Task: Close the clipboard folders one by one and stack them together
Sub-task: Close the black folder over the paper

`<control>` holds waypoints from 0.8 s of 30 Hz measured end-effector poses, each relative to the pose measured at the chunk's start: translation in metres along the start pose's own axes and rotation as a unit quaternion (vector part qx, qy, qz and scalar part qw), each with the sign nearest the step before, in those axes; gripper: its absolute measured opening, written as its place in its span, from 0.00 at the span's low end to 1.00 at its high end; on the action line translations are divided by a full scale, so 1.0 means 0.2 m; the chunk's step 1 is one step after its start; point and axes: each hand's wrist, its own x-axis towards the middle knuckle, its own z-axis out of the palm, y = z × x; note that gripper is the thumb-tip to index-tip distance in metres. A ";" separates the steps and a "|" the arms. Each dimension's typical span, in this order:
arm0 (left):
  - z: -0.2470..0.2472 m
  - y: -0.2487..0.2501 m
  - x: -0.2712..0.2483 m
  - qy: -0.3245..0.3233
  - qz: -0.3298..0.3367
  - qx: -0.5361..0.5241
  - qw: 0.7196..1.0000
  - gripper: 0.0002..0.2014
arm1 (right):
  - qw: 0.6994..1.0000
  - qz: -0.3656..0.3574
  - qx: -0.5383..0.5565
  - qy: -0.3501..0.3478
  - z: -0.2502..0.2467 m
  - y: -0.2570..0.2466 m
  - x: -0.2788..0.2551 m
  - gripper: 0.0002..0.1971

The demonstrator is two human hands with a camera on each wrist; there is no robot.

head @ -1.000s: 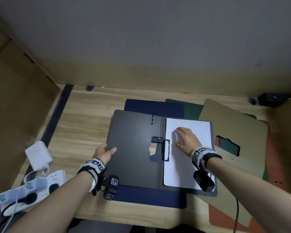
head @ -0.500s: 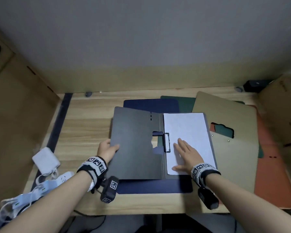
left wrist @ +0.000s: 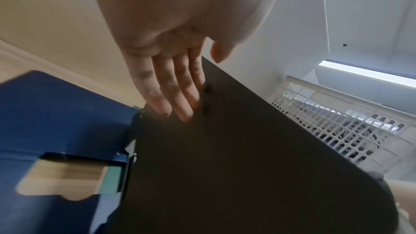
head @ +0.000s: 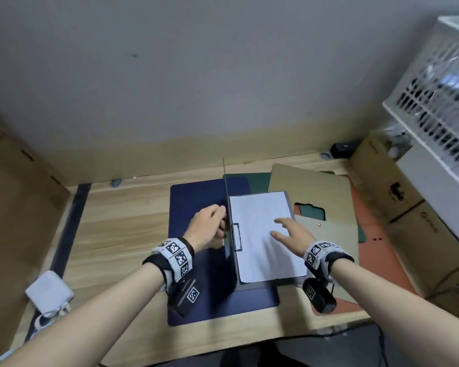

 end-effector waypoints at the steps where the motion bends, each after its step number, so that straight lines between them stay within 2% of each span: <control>1: 0.06 0.03 0.02 -0.016 -0.001 -0.008 1.000 0.16 | 1.000 0.013 0.024 0.001 -0.05 0.03 0.00 0.25; 3: 0.17 0.06 0.07 -0.039 0.004 0.007 0.999 0.13 | 0.996 0.031 0.080 0.007 -0.14 0.09 0.01 0.21; 7: 0.33 0.00 0.21 -0.051 -0.018 0.062 0.997 0.09 | 0.978 0.057 0.199 0.030 -0.23 0.19 0.03 0.22; 12: 0.44 -0.24 0.32 -0.018 -0.112 0.166 0.980 0.03 | 0.981 0.083 0.173 -0.005 -0.18 0.39 0.11 0.25; 16: 0.50 -0.41 0.31 0.007 -0.195 0.176 0.965 0.03 | 0.984 0.106 0.141 -0.036 -0.10 0.52 0.19 0.19; 19: 0.56 -0.47 0.30 0.045 -0.230 0.138 0.962 0.19 | 0.989 0.108 0.093 -0.039 -0.04 0.56 0.23 0.17; 24: 0.62 -0.45 0.30 0.066 -0.296 0.058 0.951 0.33 | 0.994 0.108 0.022 -0.007 0.03 0.57 0.27 0.22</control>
